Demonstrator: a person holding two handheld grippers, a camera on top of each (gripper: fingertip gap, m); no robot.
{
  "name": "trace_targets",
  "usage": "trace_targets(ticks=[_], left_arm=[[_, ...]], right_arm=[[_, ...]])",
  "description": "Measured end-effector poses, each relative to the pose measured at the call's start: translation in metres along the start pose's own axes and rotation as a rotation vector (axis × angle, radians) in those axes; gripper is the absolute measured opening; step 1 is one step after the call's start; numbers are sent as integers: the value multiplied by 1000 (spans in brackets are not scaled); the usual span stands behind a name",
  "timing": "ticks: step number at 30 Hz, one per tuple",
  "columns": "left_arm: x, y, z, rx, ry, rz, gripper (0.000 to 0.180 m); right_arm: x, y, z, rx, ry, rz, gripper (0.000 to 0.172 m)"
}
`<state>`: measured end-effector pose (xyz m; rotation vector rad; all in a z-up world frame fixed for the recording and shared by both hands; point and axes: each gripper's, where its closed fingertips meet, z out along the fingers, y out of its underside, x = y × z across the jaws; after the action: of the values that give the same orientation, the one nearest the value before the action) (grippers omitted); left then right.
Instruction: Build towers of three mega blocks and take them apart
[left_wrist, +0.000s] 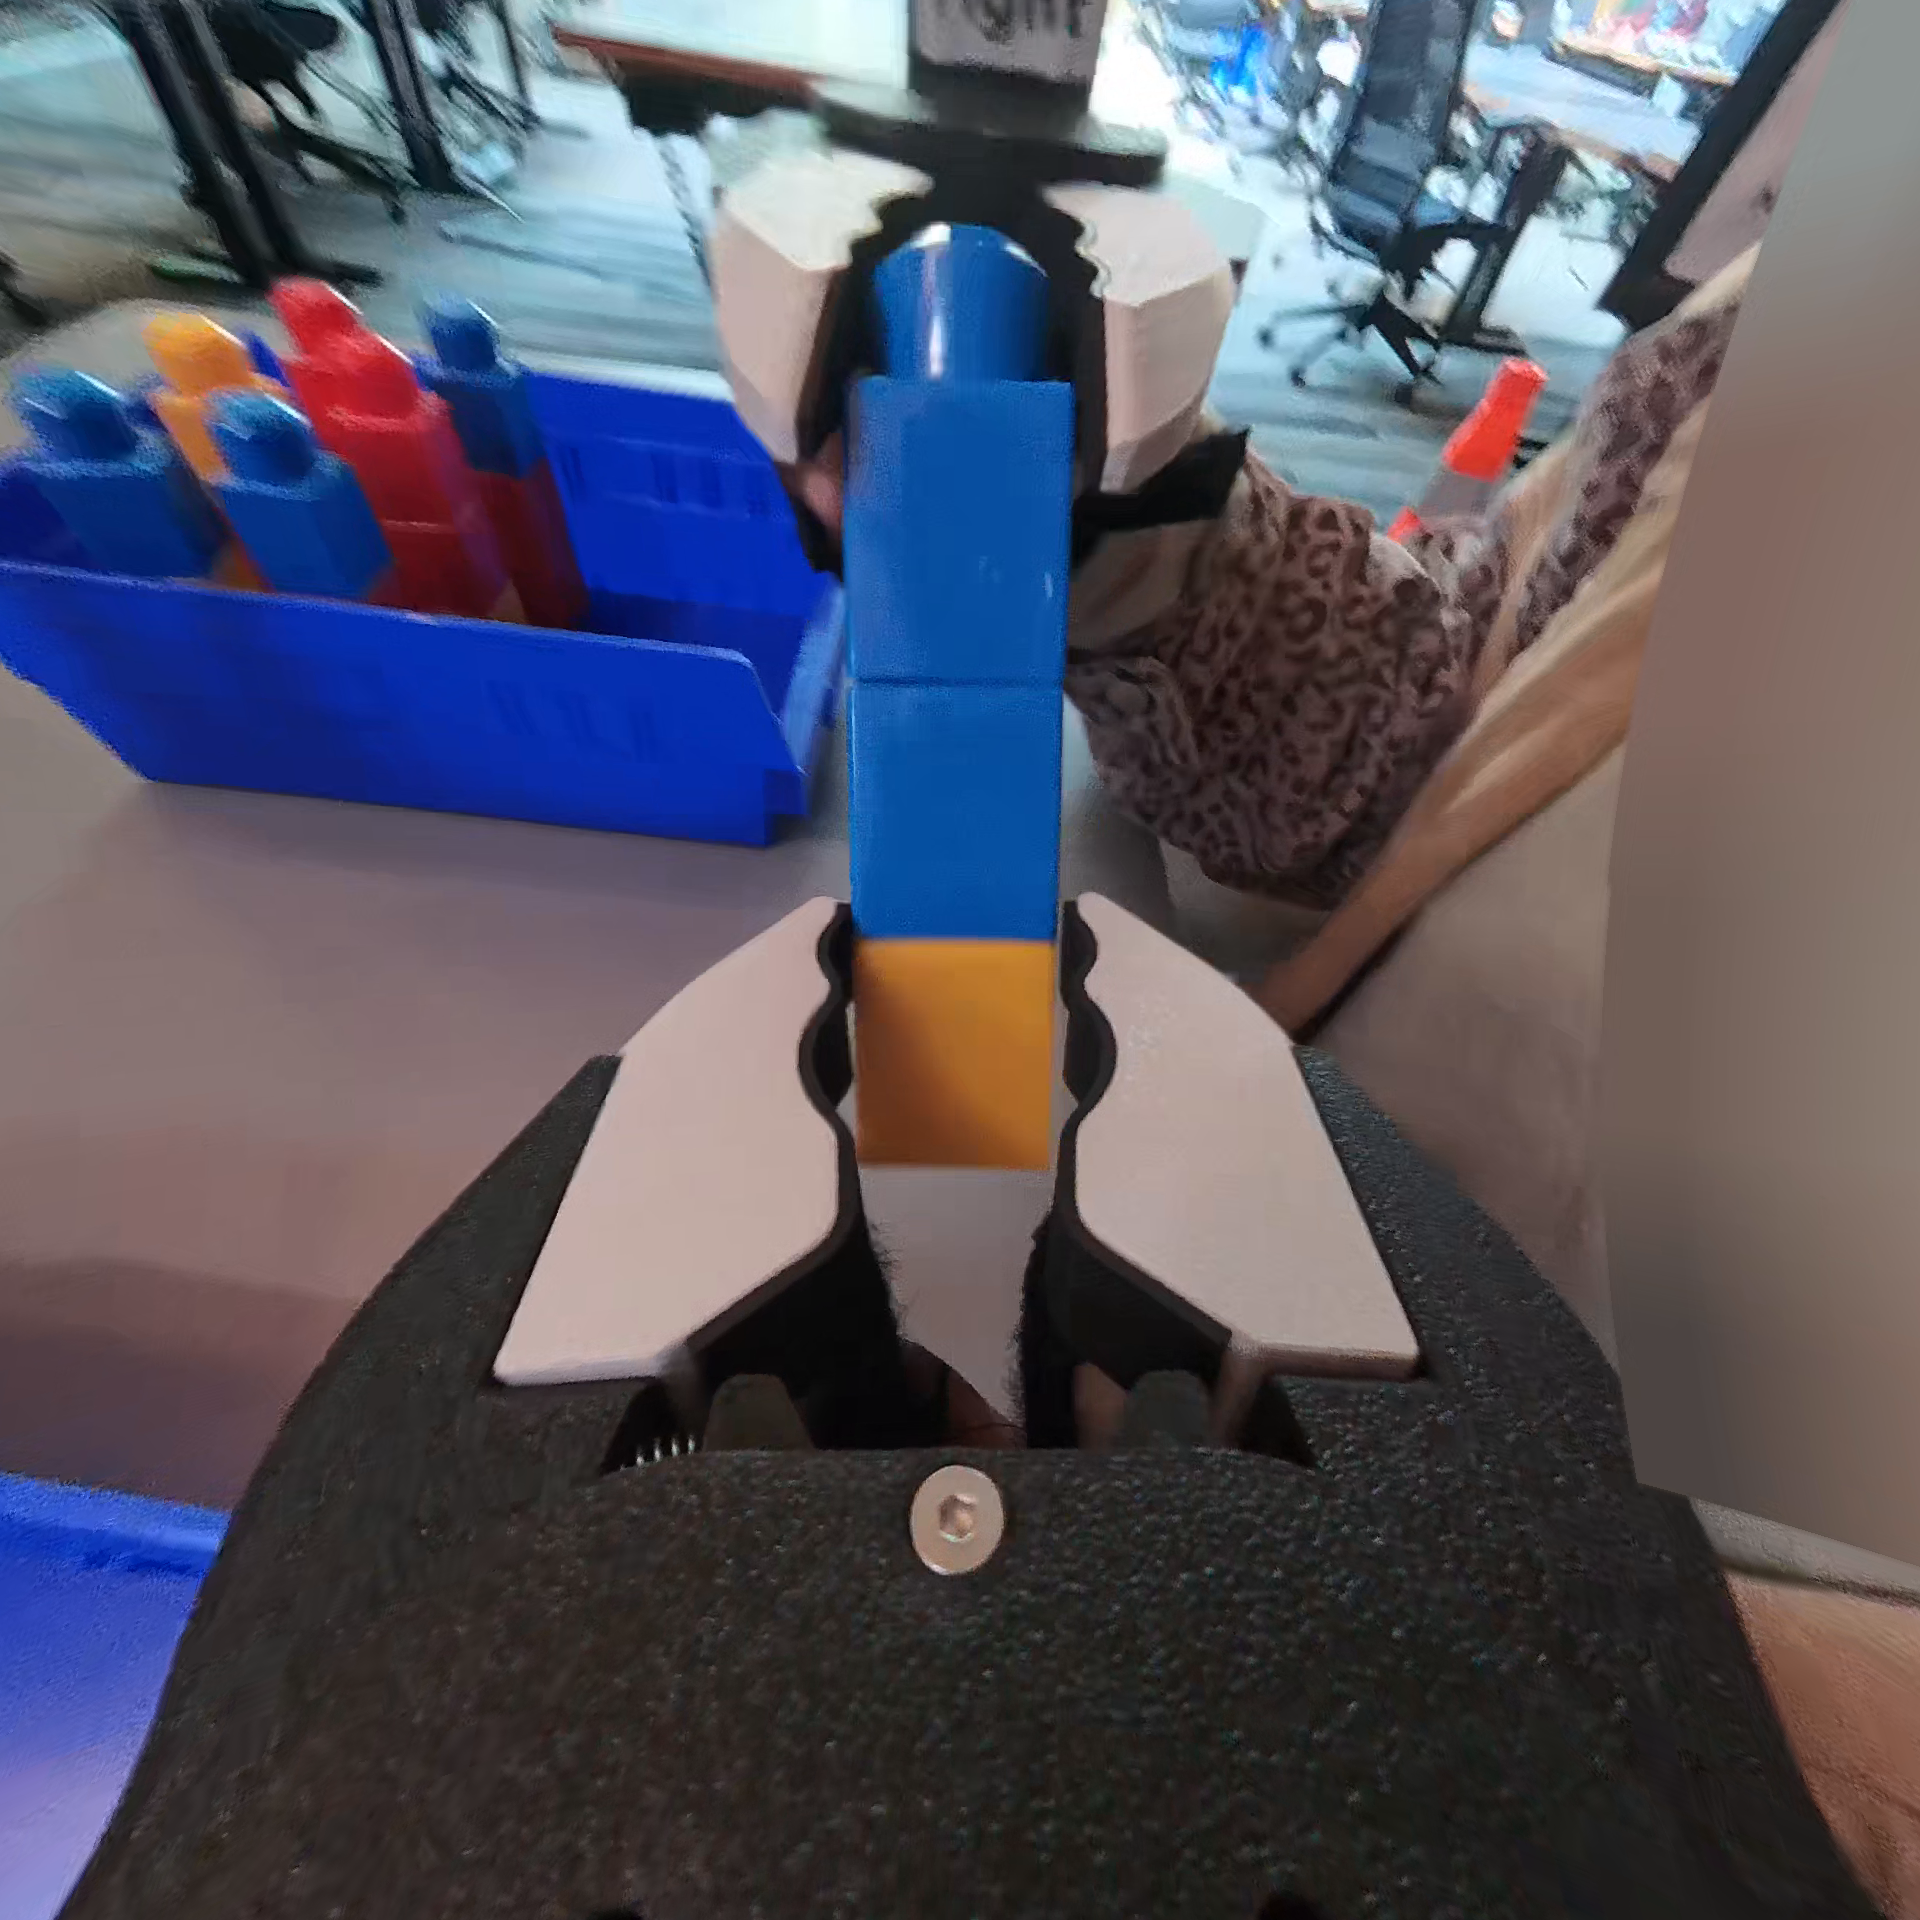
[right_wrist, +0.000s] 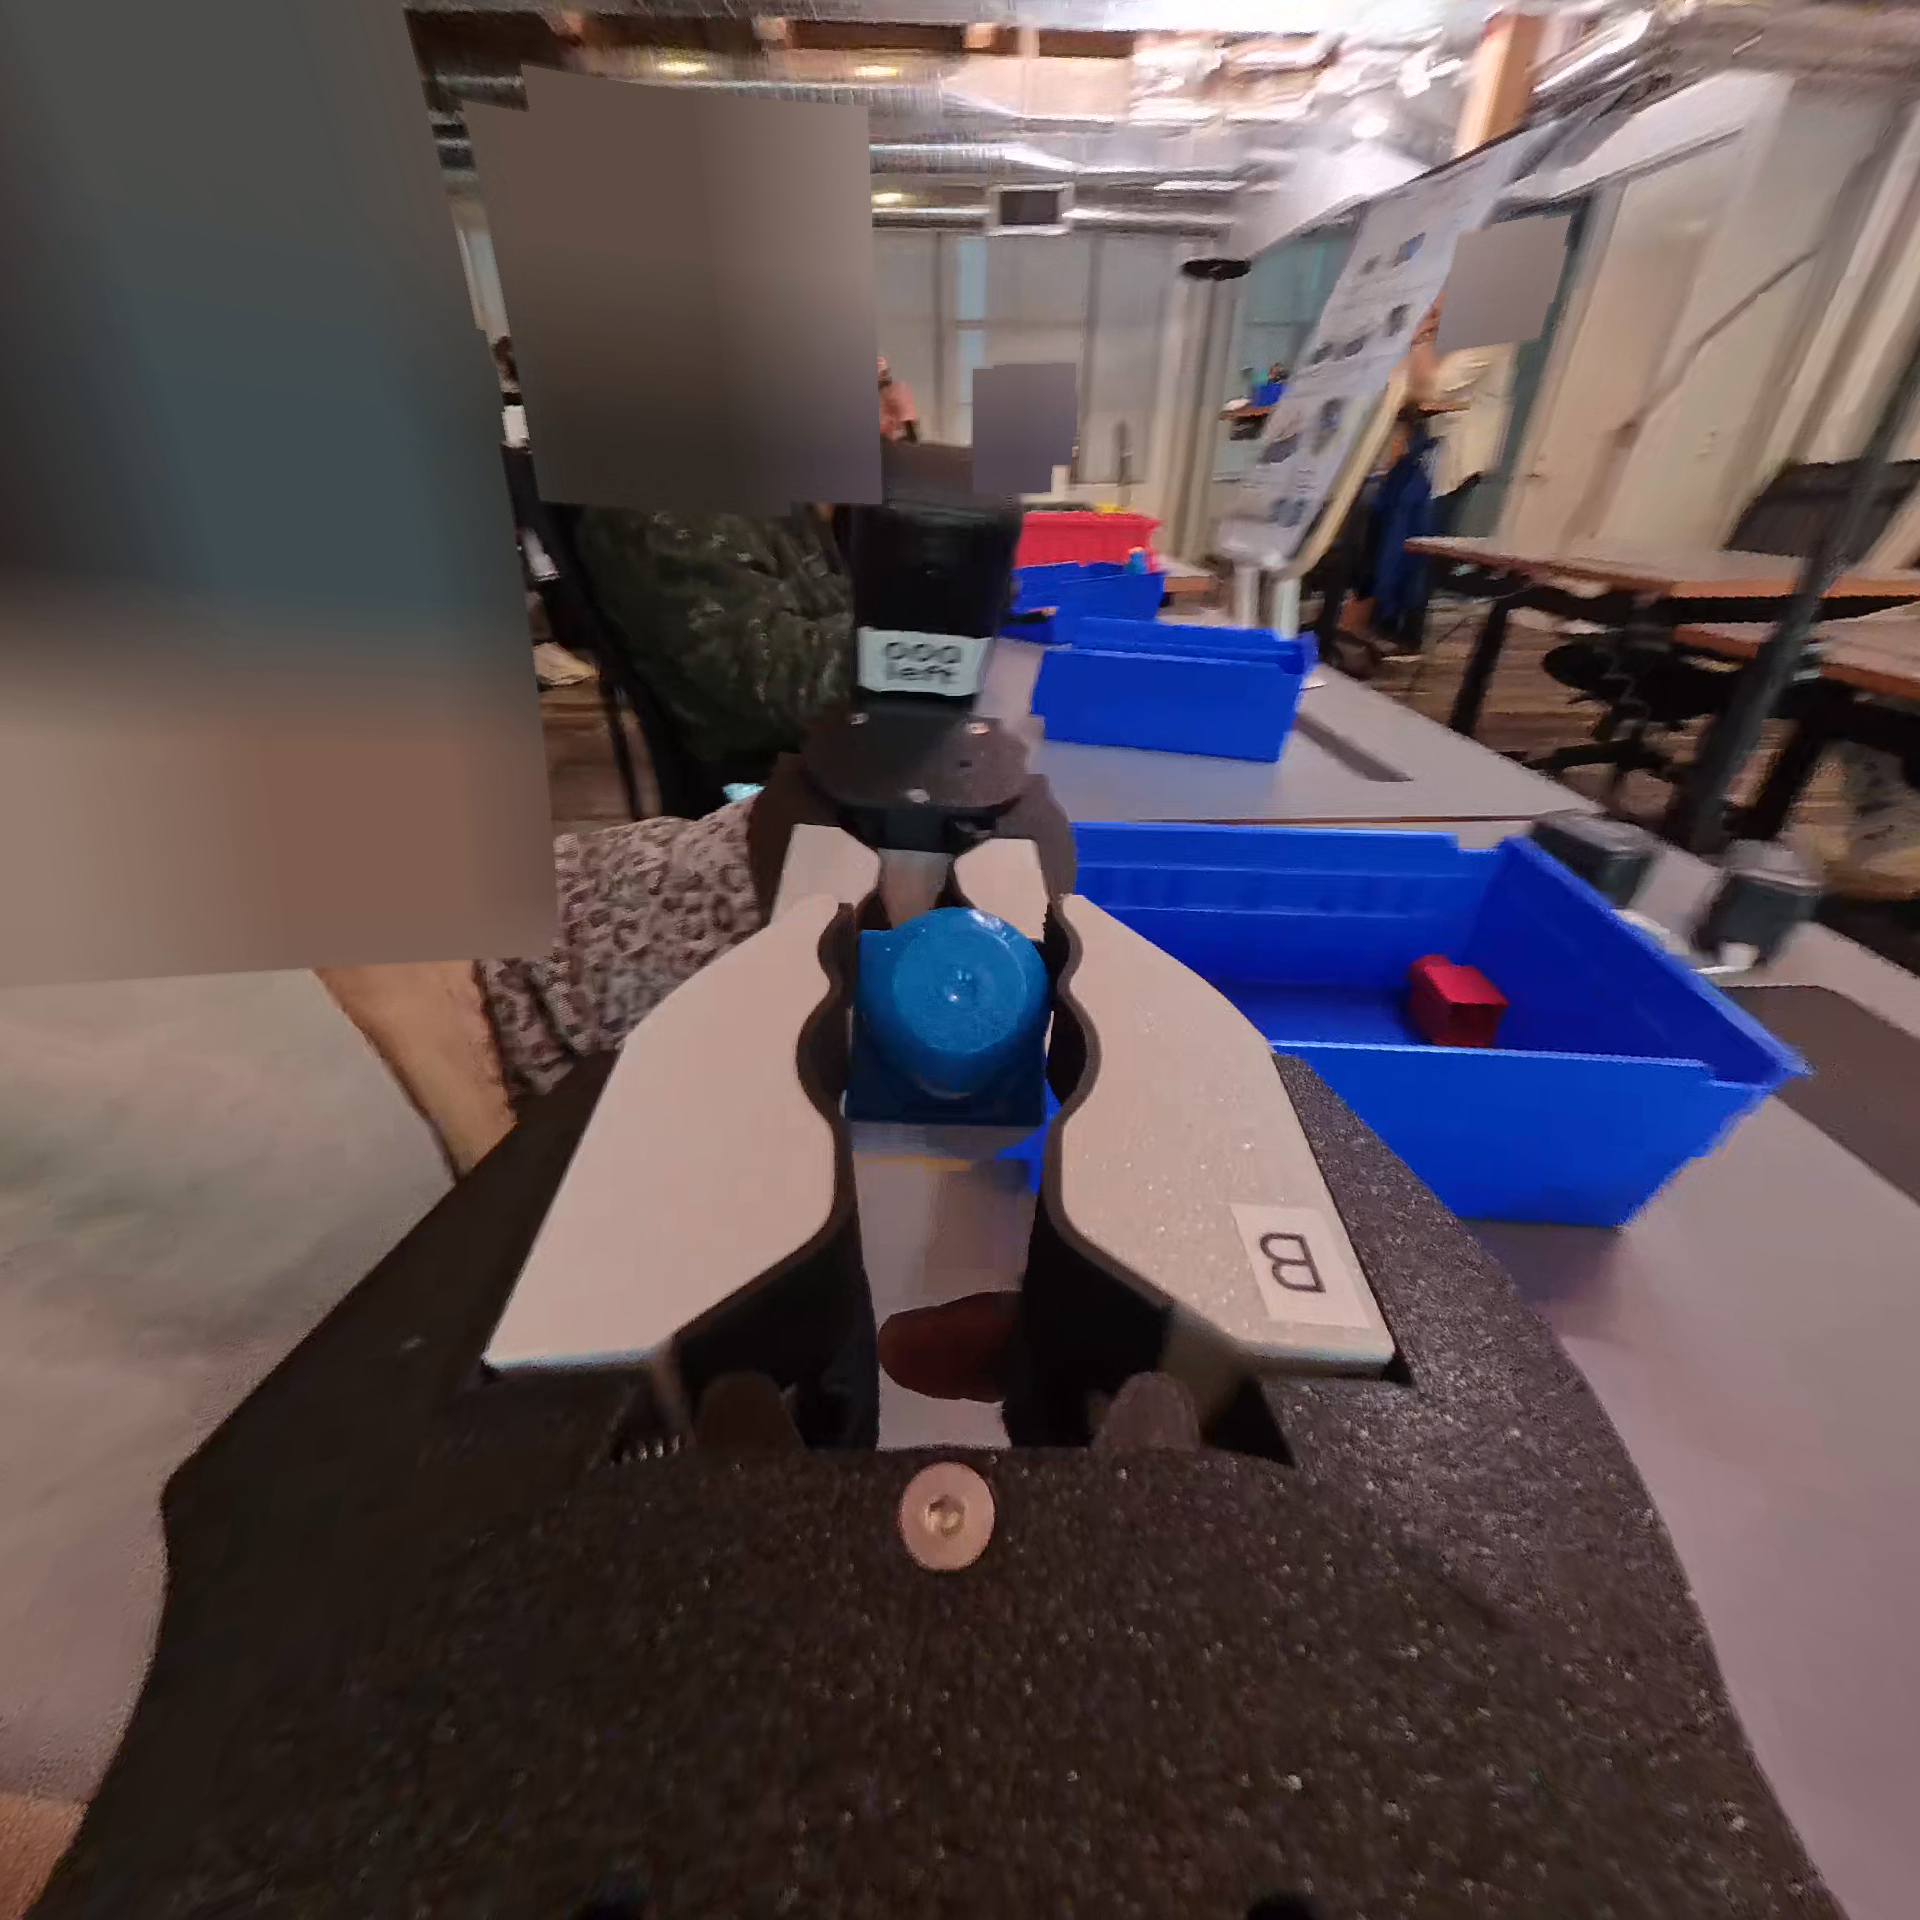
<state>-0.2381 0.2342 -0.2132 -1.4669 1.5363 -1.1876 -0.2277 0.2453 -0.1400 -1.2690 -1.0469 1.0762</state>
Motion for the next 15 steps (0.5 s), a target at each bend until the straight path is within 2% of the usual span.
trace_targets(ticks=[2, 3, 6, 8, 10, 15], left_arm=[[-17, -15, -13, 82, -134, 35, 56], [-30, -25, -25, 135, -251, 64, 65], [-78, -54, -93, 315, -730, 108, 83], [-94, -55, -138, 348, -948, 63, 87], [-101, -46, -164, 308, -1038, 12, 92], [-103, -36, -184, 288, -1070, -48, 86]], right_arm=[[18, -15, -21, 26, 137, -25, 35], [31, -21, -36, 27, 239, -33, 34], [84, -27, -103, -17, 667, -93, 34], [118, -17, -153, -77, 961, -117, 35], [144, 8, -186, -144, 1142, -73, 35], [180, 77, -196, -273, 1238, 73, 35]])
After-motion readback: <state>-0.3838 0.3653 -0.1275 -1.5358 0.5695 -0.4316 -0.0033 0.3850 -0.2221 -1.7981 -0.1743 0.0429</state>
